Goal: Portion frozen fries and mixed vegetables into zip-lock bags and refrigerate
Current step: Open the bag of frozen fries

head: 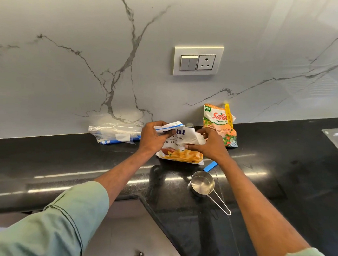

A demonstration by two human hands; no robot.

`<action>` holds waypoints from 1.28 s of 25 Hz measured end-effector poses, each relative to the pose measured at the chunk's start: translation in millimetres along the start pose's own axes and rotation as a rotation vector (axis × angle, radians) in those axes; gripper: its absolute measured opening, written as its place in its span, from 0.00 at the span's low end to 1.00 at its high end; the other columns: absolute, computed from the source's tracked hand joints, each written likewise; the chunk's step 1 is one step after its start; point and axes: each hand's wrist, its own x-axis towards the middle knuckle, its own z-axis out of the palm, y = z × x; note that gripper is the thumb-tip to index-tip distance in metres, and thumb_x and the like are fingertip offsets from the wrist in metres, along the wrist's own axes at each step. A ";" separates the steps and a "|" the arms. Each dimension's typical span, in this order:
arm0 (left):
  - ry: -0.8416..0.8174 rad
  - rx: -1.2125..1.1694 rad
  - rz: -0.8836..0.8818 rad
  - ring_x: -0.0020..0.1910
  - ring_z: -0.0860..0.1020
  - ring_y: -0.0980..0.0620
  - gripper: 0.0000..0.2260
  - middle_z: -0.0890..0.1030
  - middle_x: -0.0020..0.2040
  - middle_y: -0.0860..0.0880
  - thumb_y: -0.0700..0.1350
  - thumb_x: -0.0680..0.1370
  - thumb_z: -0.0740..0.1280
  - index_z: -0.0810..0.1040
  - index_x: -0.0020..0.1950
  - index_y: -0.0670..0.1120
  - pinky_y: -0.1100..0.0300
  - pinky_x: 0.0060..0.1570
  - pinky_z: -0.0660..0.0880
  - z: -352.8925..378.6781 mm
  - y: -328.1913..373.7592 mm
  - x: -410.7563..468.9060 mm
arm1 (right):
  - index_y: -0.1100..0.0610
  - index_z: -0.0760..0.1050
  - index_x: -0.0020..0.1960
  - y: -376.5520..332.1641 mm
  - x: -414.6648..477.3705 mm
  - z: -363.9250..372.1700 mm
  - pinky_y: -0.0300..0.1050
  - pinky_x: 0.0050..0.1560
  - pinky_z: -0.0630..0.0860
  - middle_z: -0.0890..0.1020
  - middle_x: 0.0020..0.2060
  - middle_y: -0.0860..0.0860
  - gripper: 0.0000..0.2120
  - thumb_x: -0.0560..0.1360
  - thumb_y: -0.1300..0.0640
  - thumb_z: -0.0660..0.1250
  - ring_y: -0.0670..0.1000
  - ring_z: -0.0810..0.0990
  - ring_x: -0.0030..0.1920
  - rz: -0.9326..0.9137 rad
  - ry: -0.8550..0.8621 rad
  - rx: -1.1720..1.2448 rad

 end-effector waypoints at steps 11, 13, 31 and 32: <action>0.040 -0.054 -0.206 0.67 0.74 0.52 0.36 0.75 0.68 0.50 0.46 0.75 0.78 0.60 0.76 0.54 0.53 0.65 0.76 12.4 -7.6 -27.7 | 0.56 0.83 0.46 -11.0 -28.4 21.4 0.49 0.37 0.75 0.85 0.39 0.49 0.17 0.66 0.47 0.84 0.52 0.82 0.41 -0.108 0.159 -0.106; -0.003 -0.039 -0.255 0.68 0.74 0.49 0.37 0.76 0.67 0.50 0.41 0.74 0.77 0.60 0.76 0.54 0.50 0.66 0.76 20.1 -21.8 -37.7 | 0.55 0.82 0.44 -7.2 -35.4 25.2 0.53 0.41 0.79 0.86 0.41 0.48 0.17 0.66 0.47 0.84 0.52 0.83 0.43 -0.144 0.149 -0.093; -0.205 0.142 -0.169 0.71 0.72 0.53 0.44 0.72 0.75 0.50 0.65 0.73 0.73 0.57 0.81 0.49 0.58 0.63 0.74 27.8 -41.1 -67.8 | 0.58 0.82 0.66 13.7 -75.6 39.4 0.56 0.62 0.80 0.81 0.68 0.51 0.20 0.77 0.51 0.76 0.54 0.80 0.65 -0.098 0.188 -0.110; -0.198 0.119 -0.165 0.67 0.74 0.55 0.37 0.75 0.72 0.50 0.62 0.76 0.72 0.62 0.78 0.50 0.62 0.58 0.74 27.4 -39.5 -67.1 | 0.58 0.83 0.65 11.2 -77.1 38.7 0.55 0.60 0.81 0.82 0.66 0.51 0.20 0.77 0.50 0.76 0.54 0.82 0.62 -0.096 0.219 -0.089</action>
